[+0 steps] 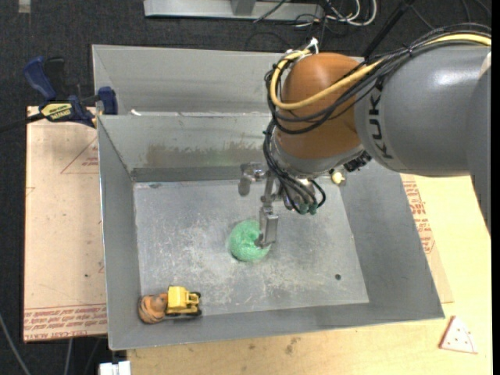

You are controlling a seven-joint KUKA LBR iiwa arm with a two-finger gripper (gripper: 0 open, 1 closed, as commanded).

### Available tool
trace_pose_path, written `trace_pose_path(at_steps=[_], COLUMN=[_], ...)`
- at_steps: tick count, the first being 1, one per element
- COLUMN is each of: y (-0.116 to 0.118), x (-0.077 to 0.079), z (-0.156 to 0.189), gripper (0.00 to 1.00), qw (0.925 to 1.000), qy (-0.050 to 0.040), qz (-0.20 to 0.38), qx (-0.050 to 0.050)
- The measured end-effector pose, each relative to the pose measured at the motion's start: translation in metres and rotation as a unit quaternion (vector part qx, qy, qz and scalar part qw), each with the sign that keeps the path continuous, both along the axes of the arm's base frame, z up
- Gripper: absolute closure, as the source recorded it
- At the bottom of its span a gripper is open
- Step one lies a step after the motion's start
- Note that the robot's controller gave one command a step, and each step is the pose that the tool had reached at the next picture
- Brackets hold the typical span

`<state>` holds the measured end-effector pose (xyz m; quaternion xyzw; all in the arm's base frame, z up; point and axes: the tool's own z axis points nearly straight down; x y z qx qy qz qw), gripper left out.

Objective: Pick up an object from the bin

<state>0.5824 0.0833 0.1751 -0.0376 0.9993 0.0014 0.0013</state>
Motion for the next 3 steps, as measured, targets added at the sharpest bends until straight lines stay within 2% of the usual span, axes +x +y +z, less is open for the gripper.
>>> trace_pose_path(at_steps=[1,2,3], y=[-0.0519,-0.0519,-0.0519], x=[-0.0116,-0.0116,-0.0116], z=[-0.0301,-0.0301,-0.0301], gripper=[1.00,0.00,0.00], qw=[0.9988,0.9988,0.9988], qy=[0.0006,0.0007,0.0007], qz=[0.048,0.048,0.048], qx=[-0.001,-0.001,-0.001])
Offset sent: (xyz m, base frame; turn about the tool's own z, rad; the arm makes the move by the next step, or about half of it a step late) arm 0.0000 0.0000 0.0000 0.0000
